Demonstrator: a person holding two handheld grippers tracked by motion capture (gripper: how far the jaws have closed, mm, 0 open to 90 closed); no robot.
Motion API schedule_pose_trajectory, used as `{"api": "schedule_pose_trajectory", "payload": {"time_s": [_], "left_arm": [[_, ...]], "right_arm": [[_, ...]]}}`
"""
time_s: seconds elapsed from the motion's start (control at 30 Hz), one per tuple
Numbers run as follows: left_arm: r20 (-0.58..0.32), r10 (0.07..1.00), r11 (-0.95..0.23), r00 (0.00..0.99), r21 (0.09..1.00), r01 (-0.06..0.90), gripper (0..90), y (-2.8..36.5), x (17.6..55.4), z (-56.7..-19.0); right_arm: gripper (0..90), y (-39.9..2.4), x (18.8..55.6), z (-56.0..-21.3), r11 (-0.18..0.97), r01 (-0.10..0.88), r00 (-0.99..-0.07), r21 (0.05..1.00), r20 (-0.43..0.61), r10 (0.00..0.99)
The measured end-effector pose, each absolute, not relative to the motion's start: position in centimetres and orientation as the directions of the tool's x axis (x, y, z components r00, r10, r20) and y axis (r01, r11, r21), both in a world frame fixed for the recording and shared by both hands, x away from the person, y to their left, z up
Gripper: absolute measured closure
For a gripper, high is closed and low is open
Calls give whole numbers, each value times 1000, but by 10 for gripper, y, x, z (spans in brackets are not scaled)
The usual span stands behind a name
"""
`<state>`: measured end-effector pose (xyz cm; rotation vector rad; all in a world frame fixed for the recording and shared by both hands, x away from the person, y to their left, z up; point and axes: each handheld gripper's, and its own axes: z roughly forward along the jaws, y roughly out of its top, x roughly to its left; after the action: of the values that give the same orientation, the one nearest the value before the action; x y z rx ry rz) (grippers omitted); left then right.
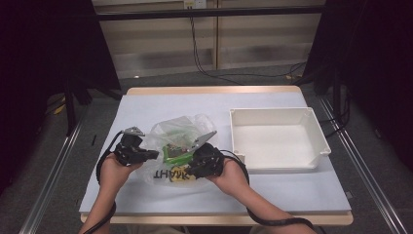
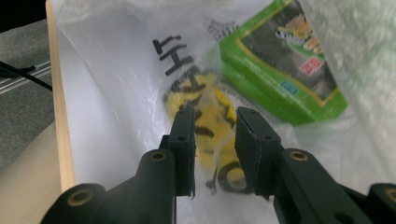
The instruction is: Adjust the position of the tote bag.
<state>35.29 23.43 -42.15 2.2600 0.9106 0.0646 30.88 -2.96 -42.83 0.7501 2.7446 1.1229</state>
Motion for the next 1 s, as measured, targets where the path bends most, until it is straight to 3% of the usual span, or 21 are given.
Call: {"api": "schedule_pose_trajectory", "payload": {"time_s": [0.27,0.5,0.73,1.0], "left_arm": [[-192,628,-515,754,624,588,856,234,350,-416],[-175,605,-533,777,636,558,738,231,353,-401],[-169,615,-527,770,638,561,759,226,361,-399],[-163,645,-527,747,613,589,848,231,369,-415]], "right_arm": [[766,-28,327,-423,589,438,-854,679,109,509],[861,-35,344,-427,560,485,-813,672,110,572],[879,-35,357,-428,550,502,-787,667,89,610],[879,-39,379,-427,524,539,-752,659,96,652]]}}
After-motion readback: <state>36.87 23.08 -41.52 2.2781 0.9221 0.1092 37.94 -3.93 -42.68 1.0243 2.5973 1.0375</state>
